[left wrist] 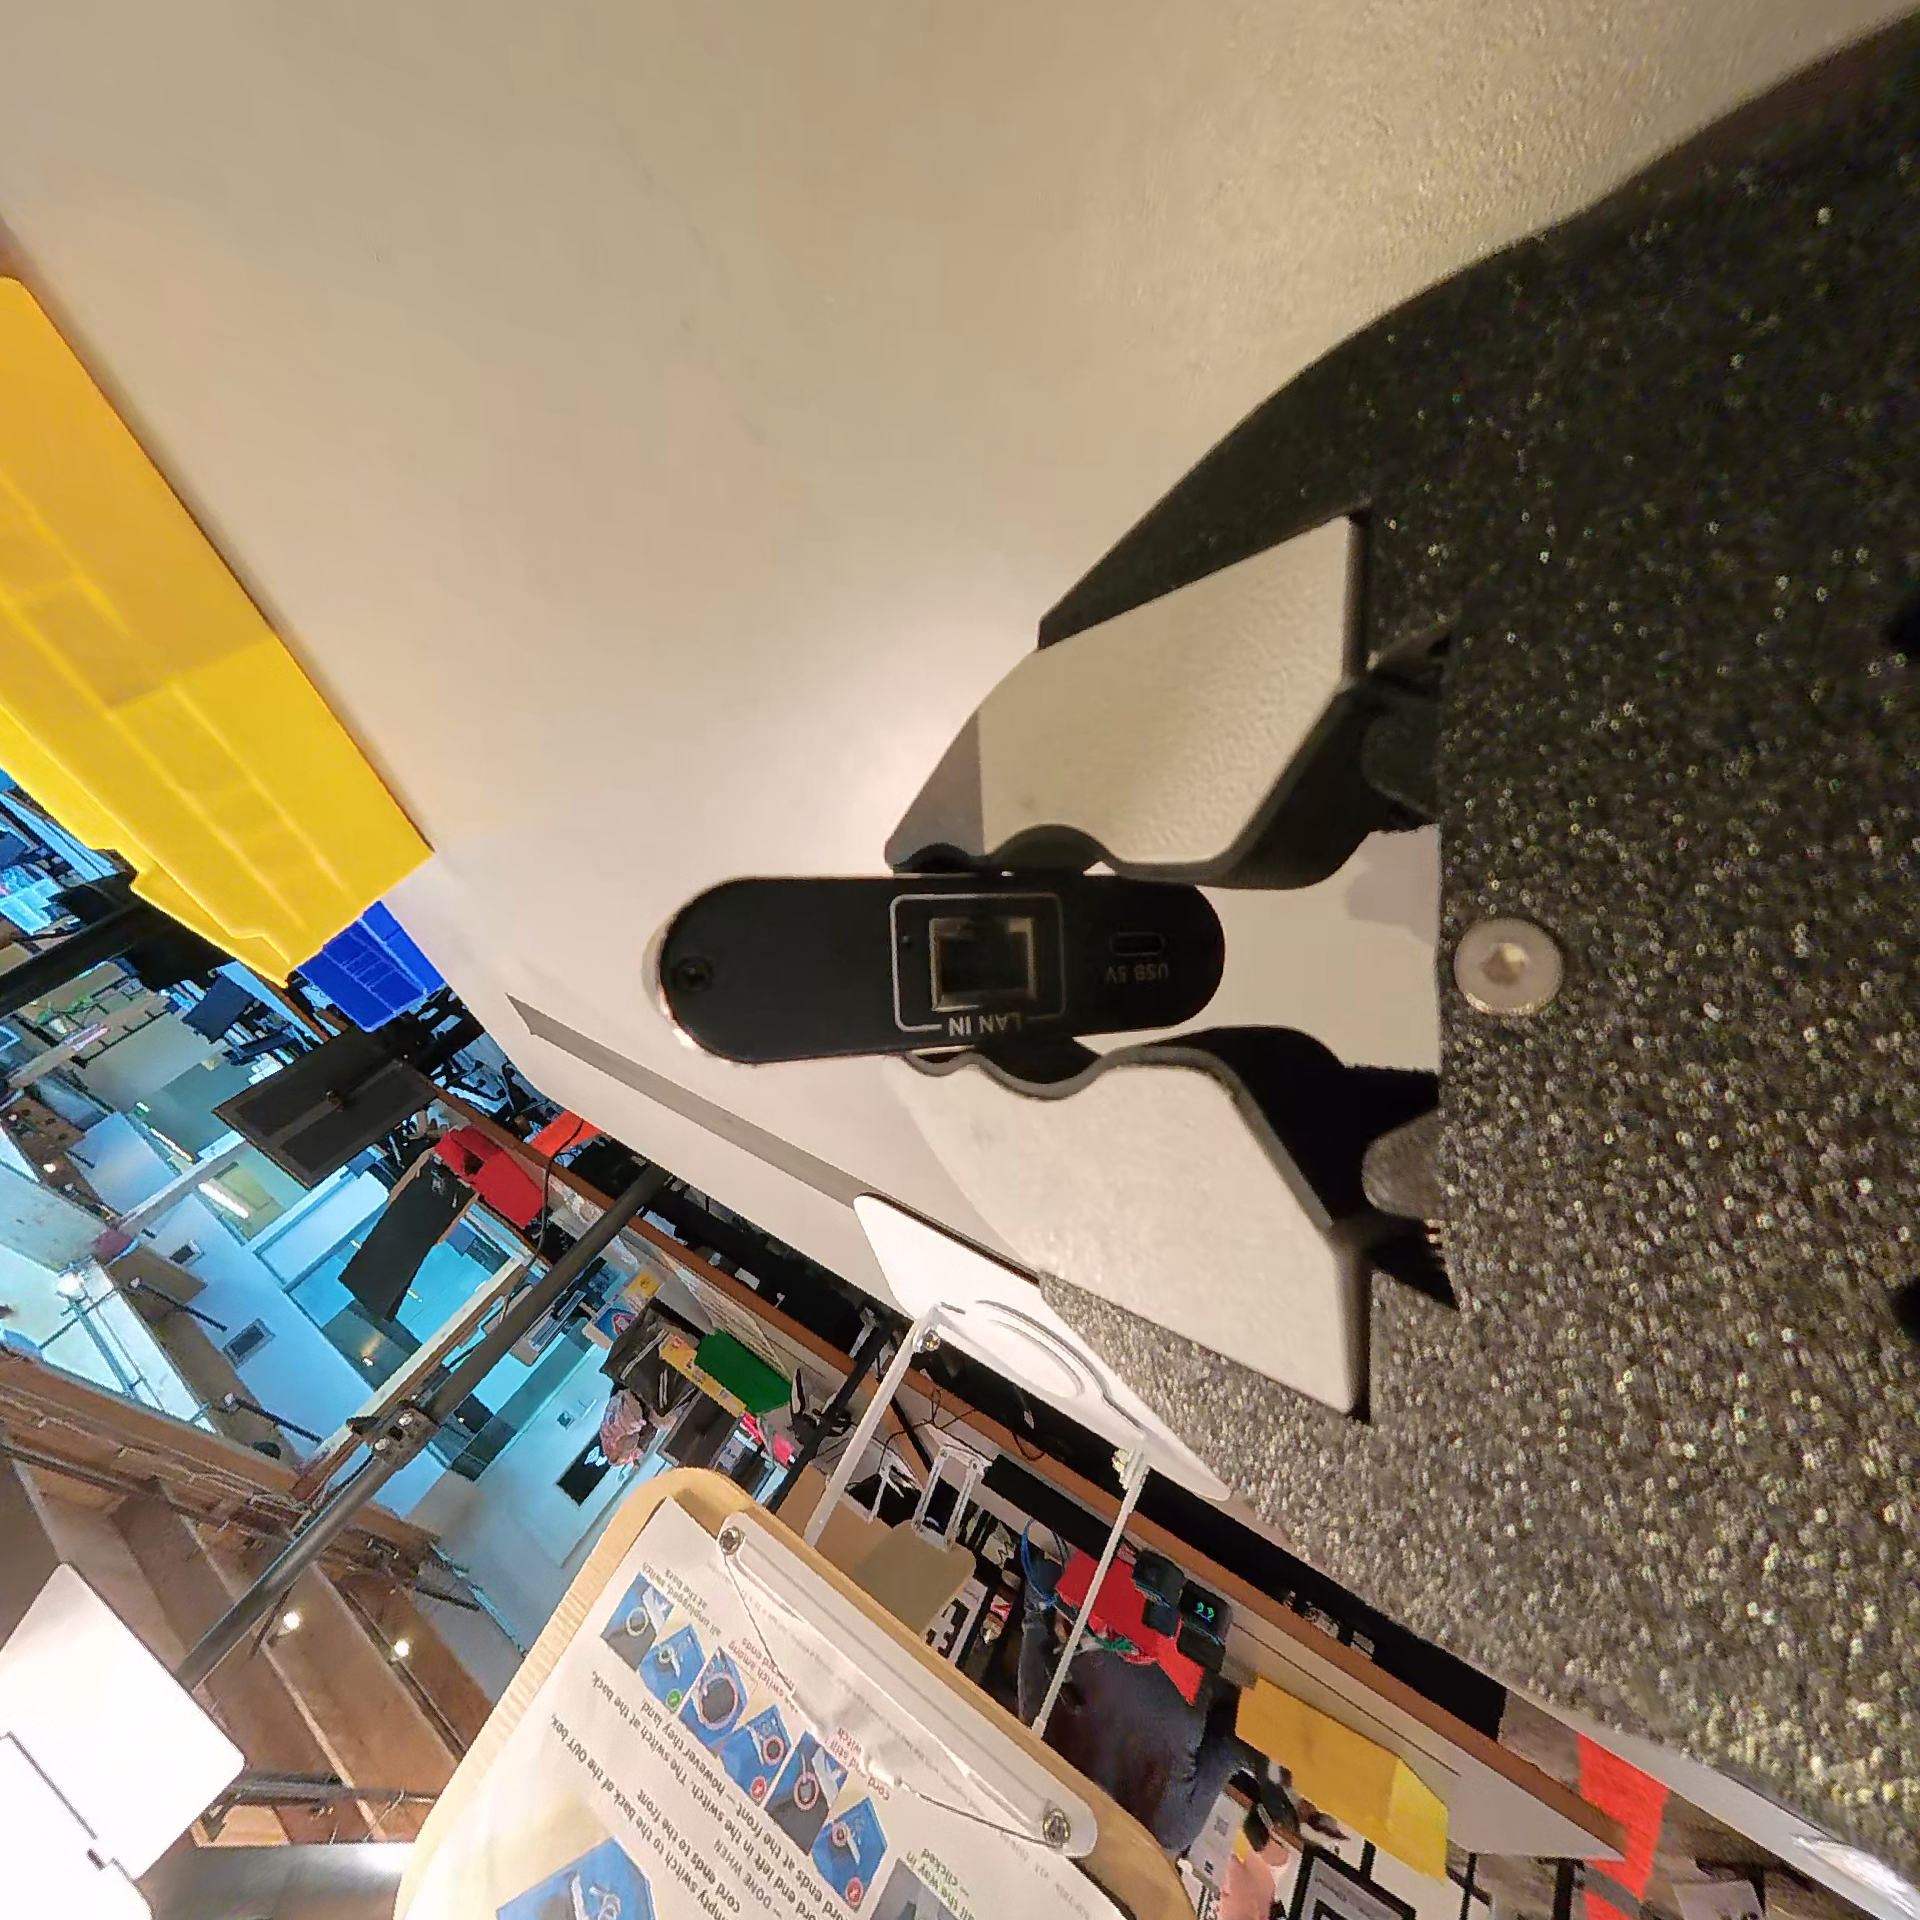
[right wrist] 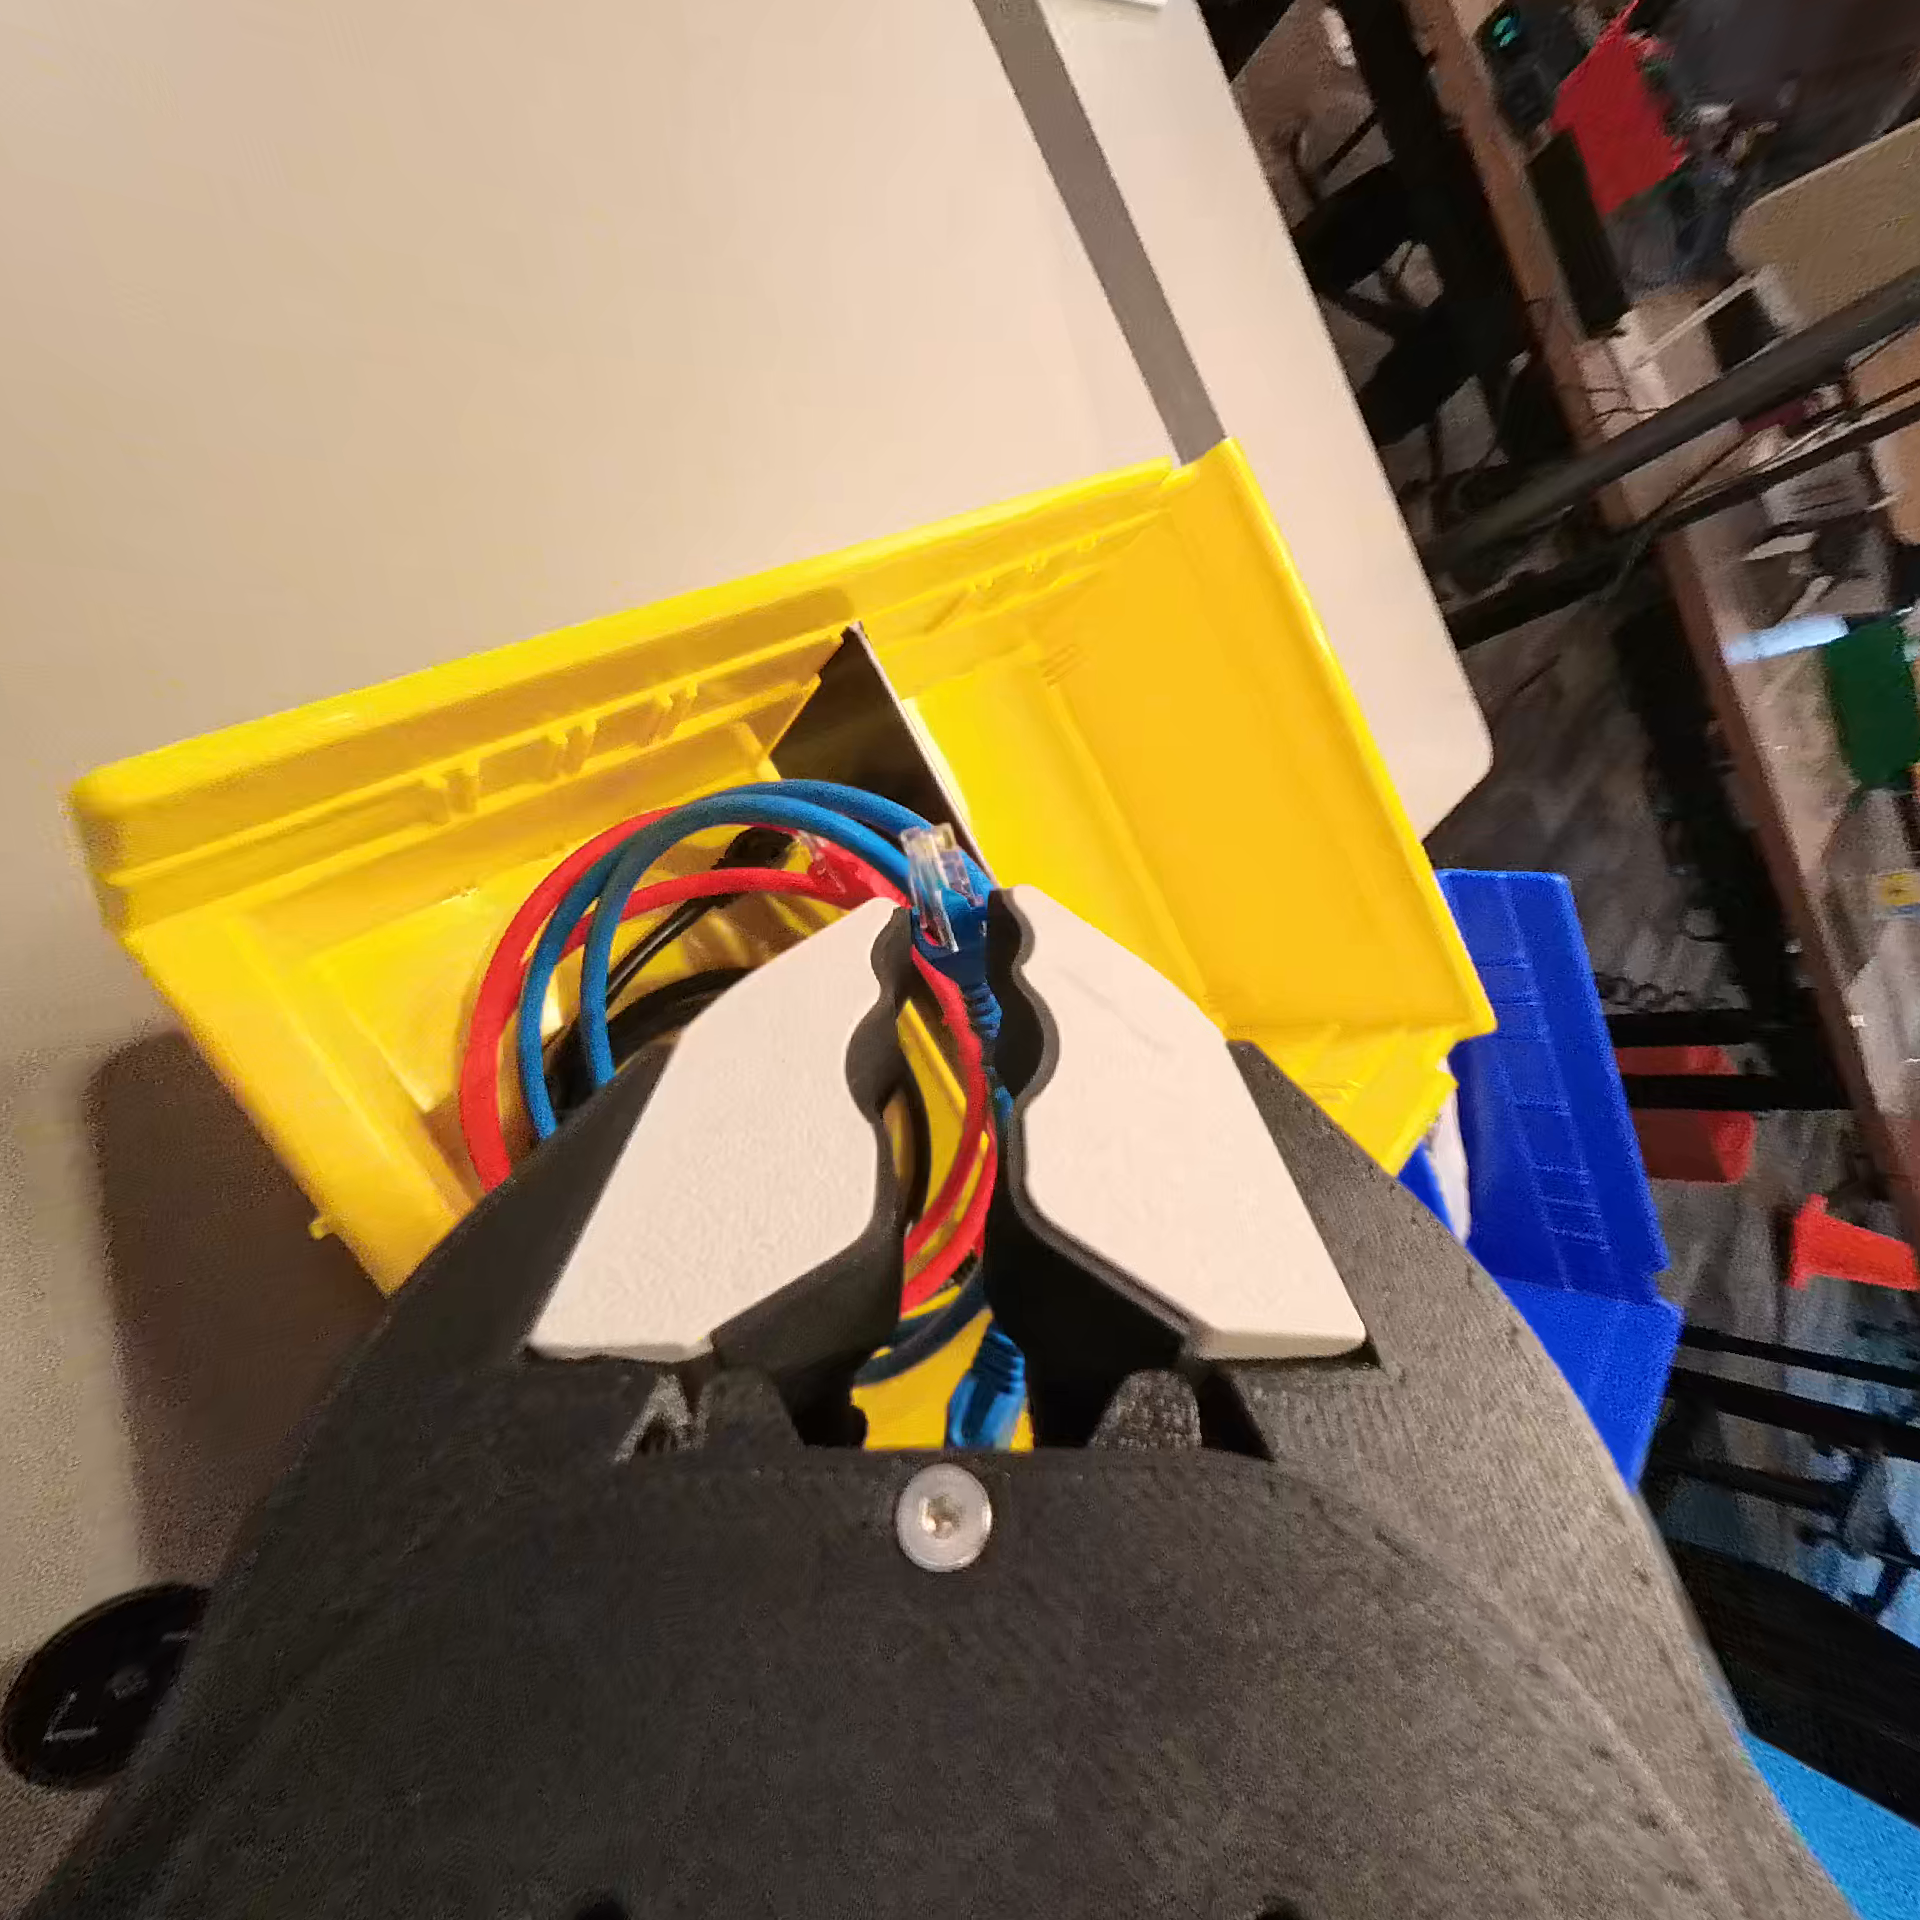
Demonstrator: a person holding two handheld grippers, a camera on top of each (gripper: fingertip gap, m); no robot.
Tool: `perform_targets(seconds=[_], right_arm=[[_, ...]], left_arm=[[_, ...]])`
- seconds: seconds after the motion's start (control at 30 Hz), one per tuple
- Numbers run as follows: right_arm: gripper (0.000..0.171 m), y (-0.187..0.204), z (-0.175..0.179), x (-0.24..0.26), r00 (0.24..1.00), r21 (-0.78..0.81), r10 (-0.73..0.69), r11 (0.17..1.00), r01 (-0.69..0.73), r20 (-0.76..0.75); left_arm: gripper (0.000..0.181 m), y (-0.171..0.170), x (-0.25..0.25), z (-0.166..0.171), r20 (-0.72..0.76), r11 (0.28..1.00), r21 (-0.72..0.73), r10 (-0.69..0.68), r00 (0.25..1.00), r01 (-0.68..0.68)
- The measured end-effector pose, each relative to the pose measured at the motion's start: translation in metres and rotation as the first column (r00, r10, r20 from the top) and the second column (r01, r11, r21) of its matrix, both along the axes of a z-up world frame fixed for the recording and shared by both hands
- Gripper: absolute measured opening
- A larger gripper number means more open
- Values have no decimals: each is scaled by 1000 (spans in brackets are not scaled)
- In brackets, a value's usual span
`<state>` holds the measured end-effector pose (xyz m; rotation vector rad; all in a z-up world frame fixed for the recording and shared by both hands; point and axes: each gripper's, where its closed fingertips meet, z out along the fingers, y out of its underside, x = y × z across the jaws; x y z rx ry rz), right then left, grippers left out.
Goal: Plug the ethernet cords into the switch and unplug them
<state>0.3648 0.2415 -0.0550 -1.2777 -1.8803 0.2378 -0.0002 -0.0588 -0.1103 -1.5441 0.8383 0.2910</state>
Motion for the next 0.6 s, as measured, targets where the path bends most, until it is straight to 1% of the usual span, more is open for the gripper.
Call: perform_targets(seconds=[0.07, 0.17, 0.27, 0.3, 0.37, 0.5, 0.6], right_arm=[[15, 7, -8, -7, 1000, -14, -12, 1000, 13, 19], [18, 18, -18, -9, 994, -1, -49, 999, 49, 93], [27, 17, -22, -10, 989, -27, -50, 998, 54, 141], [29, 16, -22, -10, 987, -40, -51, 998, 57, 151], [32, 15, -25, -7, 982, -58, -63, 996, 74, 177], [39, 21, -35, -2, 963, -24, -88, 995, 98, 254], [43, 23, -36, -3, 954, -7, -96, 995, 102, 282]], left_arm=[[27, 0, -1, 1, 1, 1000, 2, 4, 1000, -4], [27, 0, -2, 1, 4, 1000, 1, 8, 1000, -8], [27, -1, -2, 1, 9, 1000, 0, 7, 1000, -7], [31, -1, -2, 1, 11, 1000, -1, 6, 1000, -6], [27, 0, -1, 1, 12, 1000, -4, 4, 1000, -4], [27, 0, 3, 1, 9, 1000, -3, -3, 1000, 3], [27, 0, 3, 1, 3, 1000, -3, 0, 1000, 0]])
